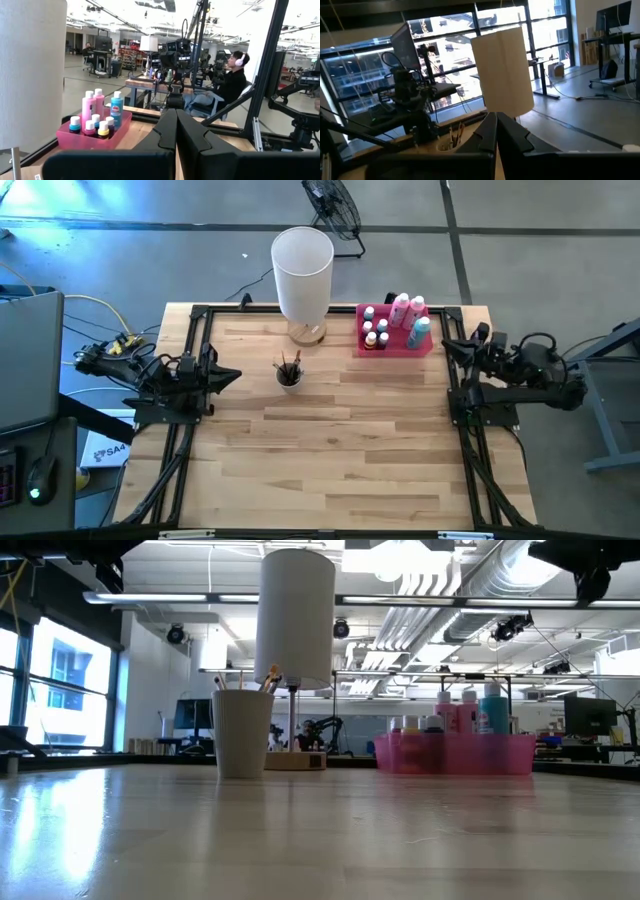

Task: Pick & Place Paint Supplies
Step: Return to Home Position

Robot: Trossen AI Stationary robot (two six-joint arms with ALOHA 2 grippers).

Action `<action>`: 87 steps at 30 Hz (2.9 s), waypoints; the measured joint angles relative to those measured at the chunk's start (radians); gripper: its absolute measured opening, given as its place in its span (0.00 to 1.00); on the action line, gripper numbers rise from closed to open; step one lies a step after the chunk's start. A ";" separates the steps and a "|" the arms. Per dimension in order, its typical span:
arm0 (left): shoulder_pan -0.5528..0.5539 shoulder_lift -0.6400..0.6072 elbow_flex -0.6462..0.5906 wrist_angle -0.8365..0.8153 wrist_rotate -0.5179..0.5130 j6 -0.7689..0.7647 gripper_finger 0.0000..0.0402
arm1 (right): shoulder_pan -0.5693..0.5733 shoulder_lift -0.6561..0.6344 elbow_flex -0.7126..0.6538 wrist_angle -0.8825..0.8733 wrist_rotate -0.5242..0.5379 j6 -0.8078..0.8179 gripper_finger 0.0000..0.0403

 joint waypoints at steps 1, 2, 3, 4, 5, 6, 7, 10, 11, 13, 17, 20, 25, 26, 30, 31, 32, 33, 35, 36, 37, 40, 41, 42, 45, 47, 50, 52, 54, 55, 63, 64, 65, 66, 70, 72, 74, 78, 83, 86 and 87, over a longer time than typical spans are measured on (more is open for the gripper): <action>0.000 0.000 0.000 0.000 0.000 0.000 0.00 | 0.000 -0.001 0.000 -0.018 0.008 0.011 0.01; 0.000 0.000 0.000 0.000 -0.001 0.000 0.00 | 0.000 -0.001 0.000 -0.029 0.008 0.017 0.01; 0.000 0.000 0.000 0.000 0.000 0.000 0.00 | 0.000 -0.001 0.000 -0.049 0.010 0.021 0.01; 0.000 0.000 0.000 0.000 -0.001 0.000 0.00 | 0.000 -0.001 0.000 -0.056 0.011 0.022 0.01; 0.000 0.000 0.000 0.000 -0.001 0.000 0.00 | 0.000 -0.001 0.000 -0.058 0.012 0.024 0.01; 0.000 0.000 0.000 0.000 -0.001 0.000 0.00 | 0.000 -0.001 0.000 -0.066 0.014 0.024 0.01; 0.000 0.000 0.000 0.000 -0.001 0.000 0.00 | 0.000 -0.001 0.000 -0.074 0.017 0.024 0.01; 0.000 0.000 0.000 0.000 -0.001 0.000 0.00 | 0.000 -0.001 0.000 -0.081 0.022 0.040 0.01; 0.000 0.000 0.000 0.000 -0.001 0.000 0.00 | 0.000 -0.001 0.000 -0.086 0.018 0.051 0.01; 0.000 0.000 0.000 0.000 -0.001 0.000 0.00 | 0.000 -0.001 0.000 -0.105 -0.002 0.071 0.01; 0.000 0.000 0.000 0.000 0.000 0.000 0.00 | 0.000 -0.001 -0.007 -0.111 -0.087 0.095 0.01; 0.000 0.000 0.000 0.000 -0.001 0.000 0.00 | 0.000 -0.002 -0.059 -0.068 -0.147 0.099 0.01; 0.000 0.000 0.000 0.000 0.000 0.000 0.00 | 0.000 -0.002 -0.190 0.082 -0.218 0.102 0.01; 0.000 0.000 0.000 -0.001 0.000 0.000 0.00 | 0.000 -0.002 -0.222 0.125 -0.241 0.099 0.01; 0.000 0.000 0.000 -0.001 0.000 0.000 0.00 | 0.000 -0.003 -0.348 0.284 -0.338 0.100 0.01; 0.000 0.000 0.000 -0.001 0.000 0.000 0.00 | 0.000 -0.003 -0.376 0.317 -0.358 0.101 0.01; 0.000 0.000 0.000 -0.001 0.000 0.000 0.00 | 0.000 -0.003 -0.400 0.345 -0.378 0.103 0.01; 0.000 0.000 0.000 -0.001 0.000 0.000 0.00 | 0.000 -0.003 -0.423 0.371 -0.396 0.110 0.01; 0.000 0.000 0.000 -0.001 0.000 0.000 0.00 | 0.000 -0.003 -0.467 0.406 -0.423 0.127 0.01; 0.000 0.000 0.000 -0.001 0.000 0.000 0.00 | 0.000 -0.003 -0.486 0.423 -0.442 0.129 0.01; 0.000 0.000 0.000 -0.001 0.000 0.000 0.00 | 0.000 -0.003 -0.498 0.434 -0.469 0.129 0.01; 0.000 0.000 0.000 -0.001 0.000 0.000 0.00 | 0.000 -0.002 -0.498 0.444 -0.535 0.125 0.01; 0.000 0.000 0.000 -0.001 0.000 0.000 0.00 | 0.000 -0.002 -0.498 0.425 -0.545 0.120 0.01; 0.000 0.000 0.000 -0.002 0.000 -0.001 0.00 | 0.000 -0.002 -0.498 0.417 -0.550 0.120 0.01; 0.000 0.000 0.000 -0.002 0.000 0.000 0.00 | 0.000 -0.002 -0.498 0.389 -0.557 0.118 0.01; 0.000 0.000 0.000 -0.003 0.000 0.000 0.00 | 0.000 0.000 -0.499 0.385 -0.552 0.111 0.01; 0.000 0.000 0.000 -0.005 0.000 0.000 0.00 | 0.000 0.004 -0.499 0.384 -0.550 0.063 0.01; 0.000 0.000 0.000 -0.005 0.000 0.000 0.00 | 0.000 0.004 -0.499 0.376 -0.511 0.058 0.01; 0.000 0.000 0.000 -0.007 0.000 0.000 0.00 | 0.000 0.004 -0.499 0.367 -0.464 0.089 0.01; 0.000 0.000 0.000 -0.009 0.000 0.000 0.00 | 0.000 0.004 -0.499 0.362 -0.443 0.096 0.01; 0.000 0.000 0.000 -0.031 0.015 -0.047 0.00 | 0.000 0.008 -0.499 0.359 -0.430 0.092 0.01; 0.000 0.000 0.000 -0.034 0.033 -0.057 0.00 | 0.000 0.008 -0.499 0.360 -0.430 0.092 0.01; 0.000 0.000 0.000 -0.037 0.057 -0.055 0.00 | 0.000 0.008 -0.499 0.360 -0.430 0.092 0.01; 0.000 0.000 0.000 -0.039 0.082 -0.044 0.00 | 0.000 0.008 -0.499 0.360 -0.430 0.092 0.01; 0.000 0.000 0.000 -0.039 0.171 0.005 0.00 | 0.000 0.008 -0.499 0.360 -0.430 0.092 0.01; 0.000 -0.001 0.000 -0.039 0.207 0.040 0.00 | 0.000 0.008 -0.499 0.361 -0.429 0.092 0.01; 0.000 -0.006 0.000 -0.040 0.247 0.076 0.00 | 0.000 0.008 -0.499 0.361 -0.429 0.092 0.01; 0.000 -0.007 -0.001 -0.103 0.271 0.080 0.00 | 0.000 0.008 -0.500 0.361 -0.428 0.091 0.01; 0.000 -0.007 -0.063 -0.088 0.272 0.059 0.00 | 0.000 0.009 -0.500 0.361 -0.428 0.091 0.01; 0.000 -0.010 -0.109 -0.085 0.301 -0.004 0.00 | 0.000 0.009 -0.500 0.361 -0.427 0.091 0.01; 0.000 -0.014 -0.117 -0.086 0.326 -0.013 0.00 | 0.000 0.009 -0.500 0.361 -0.427 0.091 0.01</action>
